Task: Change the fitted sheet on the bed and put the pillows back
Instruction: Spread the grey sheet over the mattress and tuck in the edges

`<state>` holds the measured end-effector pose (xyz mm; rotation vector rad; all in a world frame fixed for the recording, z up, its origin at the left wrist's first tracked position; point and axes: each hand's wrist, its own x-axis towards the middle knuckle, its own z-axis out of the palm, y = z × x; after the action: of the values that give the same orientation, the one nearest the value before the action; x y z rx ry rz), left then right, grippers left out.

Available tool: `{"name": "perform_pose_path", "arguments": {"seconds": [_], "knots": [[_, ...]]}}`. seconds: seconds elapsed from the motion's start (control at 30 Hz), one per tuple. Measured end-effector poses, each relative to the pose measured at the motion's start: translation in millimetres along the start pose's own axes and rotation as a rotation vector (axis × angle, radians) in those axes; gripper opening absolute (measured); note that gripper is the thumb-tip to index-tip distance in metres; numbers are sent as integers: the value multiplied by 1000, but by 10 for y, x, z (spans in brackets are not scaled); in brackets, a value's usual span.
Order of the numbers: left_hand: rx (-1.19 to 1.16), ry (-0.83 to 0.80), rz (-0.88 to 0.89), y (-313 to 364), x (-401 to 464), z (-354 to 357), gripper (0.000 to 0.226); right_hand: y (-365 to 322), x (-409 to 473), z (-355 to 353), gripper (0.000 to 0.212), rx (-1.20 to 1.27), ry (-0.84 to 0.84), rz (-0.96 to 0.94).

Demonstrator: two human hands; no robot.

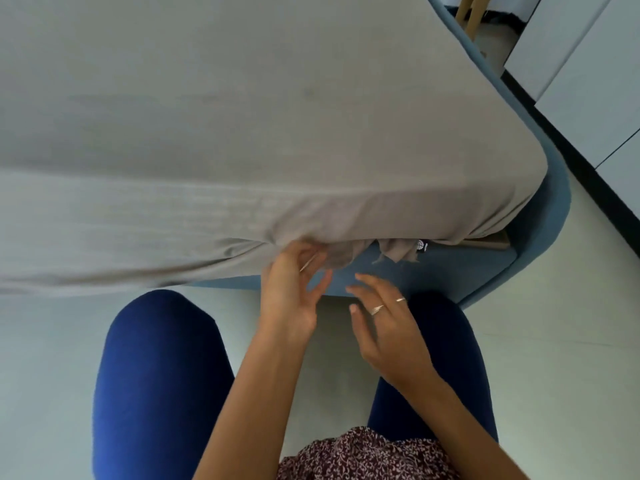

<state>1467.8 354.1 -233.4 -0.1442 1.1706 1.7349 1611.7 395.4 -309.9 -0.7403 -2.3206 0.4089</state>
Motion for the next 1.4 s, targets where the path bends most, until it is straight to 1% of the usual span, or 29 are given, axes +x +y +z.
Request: {"name": "perform_pose_path", "arguments": {"seconds": [0.07,0.1,0.13,0.2,0.27,0.3,0.33,0.4,0.43,0.47,0.5,0.57,0.63,0.7,0.77,0.8,0.83,0.87,0.93,1.0,1.03,1.1,1.17,1.23,1.37,1.4], "knots": [[-47,140,-36,-122,50,-245,13,146,78,67,31,-198,-155,-278],[-94,185,-86,-162,99,-329,18,222,143,76,33,-254,-222,-368],[-148,206,-145,-176,148,-397,26,276,212,79,34,-280,-267,-424],[-247,158,-229,-126,247,-432,33,331,333,73,35,-294,-292,-426],[-315,84,-245,-11,330,-385,27,298,405,62,36,-265,-258,-338],[-345,73,-235,46,363,-361,22,239,410,72,38,-211,-241,-261],[-364,74,-212,98,392,-331,18,157,410,83,41,-115,-228,-152],[-341,98,-127,144,429,-325,12,-54,402,134,48,164,-191,105],[-308,112,-77,152,434,-336,10,-164,401,160,51,288,-156,198],[-285,119,-21,173,421,-352,8,-262,414,192,53,360,-121,259],[-269,120,40,195,399,-365,8,-331,430,224,55,380,-103,297],[-246,119,156,243,343,-386,11,-417,450,292,60,313,-118,316],[-202,106,242,270,266,-370,14,-389,465,345,65,142,-120,247],[-189,82,281,272,196,-325,18,-279,514,375,67,-101,-87,114],[-305,19,263,311,172,-271,22,-176,624,361,67,-284,-66,38],[-393,-47,238,351,175,-244,20,-144,700,360,69,-341,-58,19],[-475,-117,212,399,171,-224,14,-144,783,366,72,-380,-50,18],[-549,-173,186,436,173,-209,15,-166,876,383,77,-403,-49,38],[-639,-253,162,466,193,-231,39,-248,1046,442,85,-433,-39,92],[-666,-312,182,509,257,-221,66,-306,1194,502,83,-462,-20,111],[-656,-331,207,540,299,-207,75,-314,1248,527,80,-473,-14,102],[-644,-347,256,604,376,-181,81,-295,1276,546,76,-493,-2,61],[-650,-353,290,645,435,-145,78,-234,1266,509,76,-488,-40,-1],[-643,-351,309,664,460,-115,75,-143,1225,404,71,-500,-120,-117],[-668,-355,314,694,466,-62,75,105,1070,-17,71,-523,-386,-391],[-675,-347,319,694,460,-51,74,165,976,-143,69,-497,-421,-452]]}}
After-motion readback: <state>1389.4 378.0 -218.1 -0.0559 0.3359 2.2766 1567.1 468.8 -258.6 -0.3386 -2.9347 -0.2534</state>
